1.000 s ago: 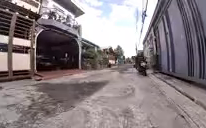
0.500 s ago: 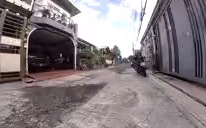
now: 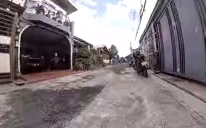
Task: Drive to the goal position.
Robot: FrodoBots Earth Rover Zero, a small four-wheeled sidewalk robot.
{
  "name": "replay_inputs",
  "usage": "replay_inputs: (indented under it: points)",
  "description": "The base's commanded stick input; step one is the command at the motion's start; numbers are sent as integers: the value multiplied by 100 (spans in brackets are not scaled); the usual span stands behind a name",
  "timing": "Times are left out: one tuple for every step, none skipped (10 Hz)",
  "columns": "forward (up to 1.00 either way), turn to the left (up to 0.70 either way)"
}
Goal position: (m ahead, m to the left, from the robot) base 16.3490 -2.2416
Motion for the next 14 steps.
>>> replay_inputs:
  points:
    - [70, -23]
    - [70, -2]
    - [70, 0]
    - [70, 0]
    - [70, -1]
    - [70, -28]
    - [70, -33]
    - [70, 0]
    - [70, 0]
    - [70, 0]
    - [70, 0]
    - [70, -24]
    - [70, -18]
    - [70, -5]
